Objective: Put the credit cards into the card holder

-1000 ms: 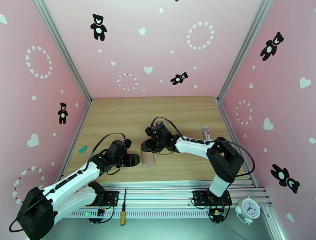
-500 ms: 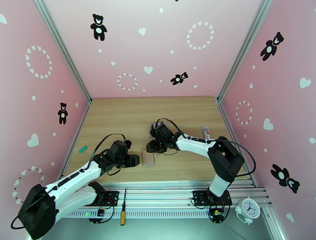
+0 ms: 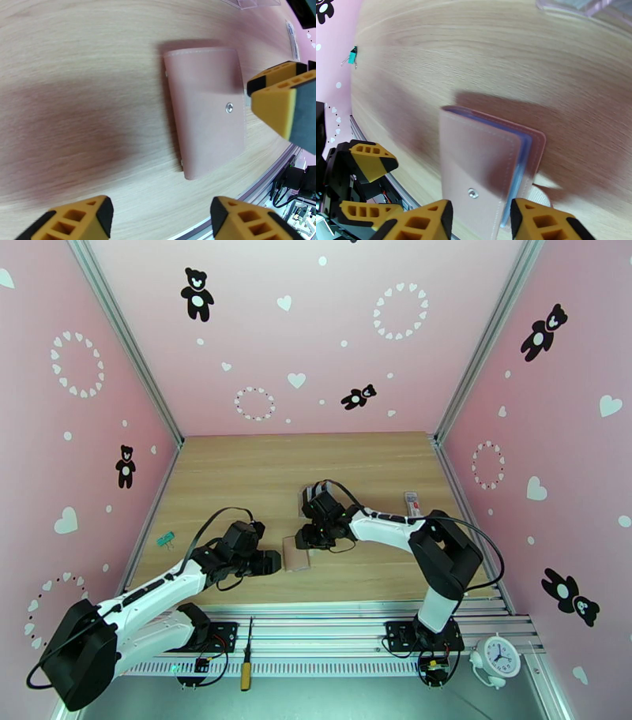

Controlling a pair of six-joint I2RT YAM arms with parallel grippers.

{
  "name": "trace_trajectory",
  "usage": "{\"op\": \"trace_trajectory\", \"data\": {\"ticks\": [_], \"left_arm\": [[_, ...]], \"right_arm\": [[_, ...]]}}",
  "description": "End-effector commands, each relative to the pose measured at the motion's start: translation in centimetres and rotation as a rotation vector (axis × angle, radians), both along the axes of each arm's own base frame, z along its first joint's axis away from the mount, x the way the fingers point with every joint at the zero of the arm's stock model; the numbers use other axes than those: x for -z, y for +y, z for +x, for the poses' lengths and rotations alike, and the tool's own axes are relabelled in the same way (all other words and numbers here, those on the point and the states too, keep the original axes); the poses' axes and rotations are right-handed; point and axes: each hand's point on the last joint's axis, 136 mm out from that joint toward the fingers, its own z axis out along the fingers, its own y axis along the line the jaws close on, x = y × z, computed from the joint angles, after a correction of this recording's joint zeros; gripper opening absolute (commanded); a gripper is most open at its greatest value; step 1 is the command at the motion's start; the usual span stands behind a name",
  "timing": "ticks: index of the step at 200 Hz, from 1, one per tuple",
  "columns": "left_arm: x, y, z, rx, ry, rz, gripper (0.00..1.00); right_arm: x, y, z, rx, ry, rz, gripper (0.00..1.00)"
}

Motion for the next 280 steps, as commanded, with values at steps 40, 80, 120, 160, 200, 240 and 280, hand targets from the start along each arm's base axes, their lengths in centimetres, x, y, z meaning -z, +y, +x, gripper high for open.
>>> {"op": "trace_trajectory", "data": {"ticks": [40, 80, 120, 160, 200, 240, 280], "left_arm": [[-0.3, -0.4, 0.3, -0.002, -0.021, 0.0, 0.71], [-0.4, -0.5, 0.2, -0.002, -0.024, -0.003, 0.72], [-0.4, -0.4, 0.1, -0.001, -0.029, 0.005, 0.75], [-0.9, -0.5, 0.0, -0.003, -0.046, -0.011, 0.76], [-1.8, -0.8, -0.4, 0.008, -0.07, -0.031, 0.75], [-2.4, -0.7, -0.6, 0.002, -0.092, -0.037, 0.74], [-3.1, -0.6, -0.5, -0.018, -0.115, -0.052, 0.75]], "right_arm": [[0.2, 1.4, 0.3, -0.005, 0.026, 0.078, 0.49], [-0.3, 2.4, 0.2, -0.002, 0.051, 0.146, 0.5], [-1.2, 3.2, 0.1, 0.011, 0.066, 0.217, 0.5], [-3.4, 3.9, 0.2, 0.017, 0.065, 0.289, 0.5], [-4.4, 4.9, 0.0, 0.015, 0.078, 0.338, 0.5], [-5.0, 5.9, -0.8, -0.002, 0.085, 0.35, 0.49], [-6.1, 6.8, -1.5, -0.009, 0.096, 0.381, 0.49]]}}
